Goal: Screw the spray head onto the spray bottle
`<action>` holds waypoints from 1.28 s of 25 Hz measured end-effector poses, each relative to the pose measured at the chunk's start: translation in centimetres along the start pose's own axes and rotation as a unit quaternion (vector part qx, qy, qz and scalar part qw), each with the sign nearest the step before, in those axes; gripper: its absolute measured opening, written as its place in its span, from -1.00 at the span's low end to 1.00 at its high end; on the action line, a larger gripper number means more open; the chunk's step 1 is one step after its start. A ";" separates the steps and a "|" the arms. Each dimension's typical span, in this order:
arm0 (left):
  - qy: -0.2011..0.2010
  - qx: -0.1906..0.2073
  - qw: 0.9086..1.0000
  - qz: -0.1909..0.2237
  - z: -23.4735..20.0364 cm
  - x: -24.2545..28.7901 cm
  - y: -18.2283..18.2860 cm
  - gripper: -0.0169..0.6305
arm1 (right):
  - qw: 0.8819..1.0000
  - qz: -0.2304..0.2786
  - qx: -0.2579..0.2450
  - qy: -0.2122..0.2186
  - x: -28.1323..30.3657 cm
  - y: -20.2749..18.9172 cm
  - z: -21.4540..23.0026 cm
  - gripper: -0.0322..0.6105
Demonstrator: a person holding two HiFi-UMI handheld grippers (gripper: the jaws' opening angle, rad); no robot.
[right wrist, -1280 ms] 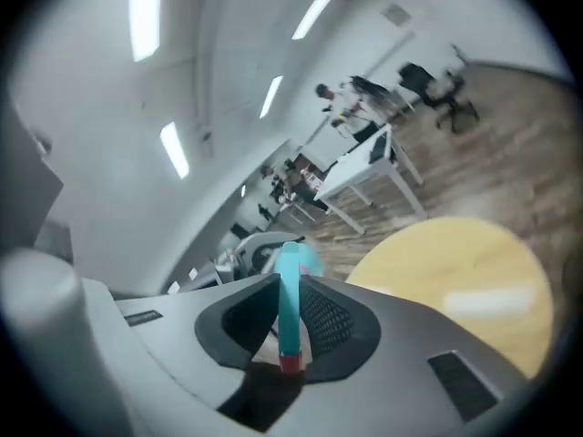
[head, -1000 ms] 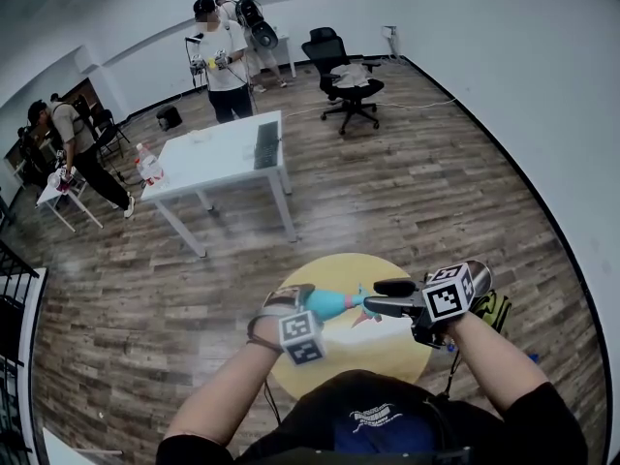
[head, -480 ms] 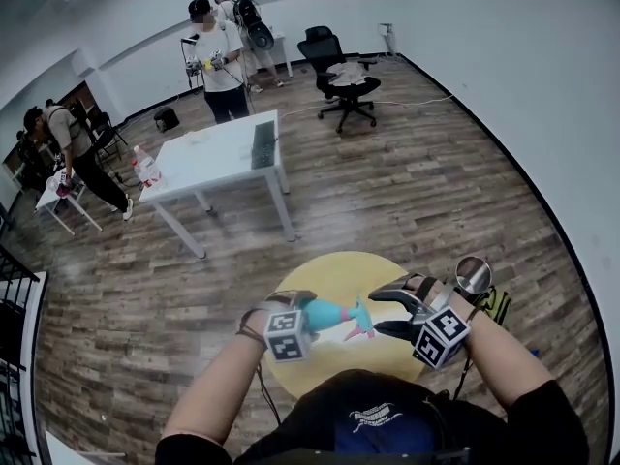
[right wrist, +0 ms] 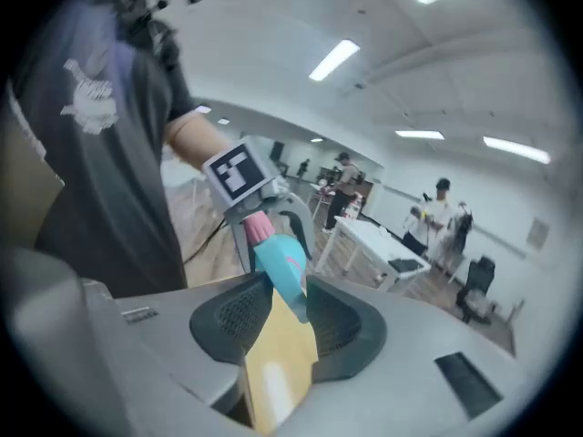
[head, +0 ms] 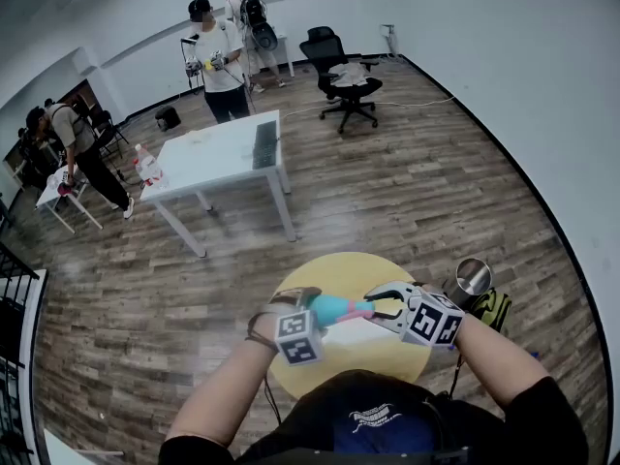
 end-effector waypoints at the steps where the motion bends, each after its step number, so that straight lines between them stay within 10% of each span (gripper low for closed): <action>1: 0.017 -0.006 1.000 -0.008 -0.5 0.1 0.0 0.40 | 0.997 0.013 0.072 0.000 0.0 -0.1 0.8 -0.49; 7: 0.111 0.018 0.989 -0.094 -2.1 0.4 -0.8 0.39 | 0.912 0.070 0.404 0.026 0.4 -1.4 3.2 -0.50; 15: 0.200 0.080 0.963 -0.160 -3.8 -2.0 0.2 0.38 | 0.806 0.118 0.575 0.079 1.0 -2.3 3.6 -0.46; 17: 0.185 0.075 0.968 -0.149 -3.3 -1.4 -0.3 0.39 | 0.816 0.119 0.560 0.075 1.1 -2.3 3.2 -0.46; 22: 0.052 -0.032 0.996 -0.058 -1.0 0.3 -2.1 0.39 | 0.937 0.091 0.336 -0.013 0.0 -0.4 2.8 -0.35; 26: -0.019 -0.057 0.998 -0.024 -0.1 -0.7 -2.0 0.39 | 0.993 0.050 0.097 -0.043 -1.7 0.7 1.5 -0.14; 28: -0.061 -0.070 0.996 0.004 0.6 -1.3 -1.7 0.39 | 0.993 0.024 -0.092 -0.065 -2.3 0.7 -0.2 -0.14; 32: -0.131 -0.047 0.990 0.018 2.4 -1.6 -1.4 0.39 | 0.943 -0.029 -0.318 -0.092 -1.6 0.1 -2.5 0.06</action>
Point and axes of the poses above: the fingertips, and each gripper's own axes: x forward along the fingers, z to its right, y out of its top, the point moved 3 cm from there along -x, backward along the fingers, and after that the axes turned 3 degrees about x, right-handed, at the moved point
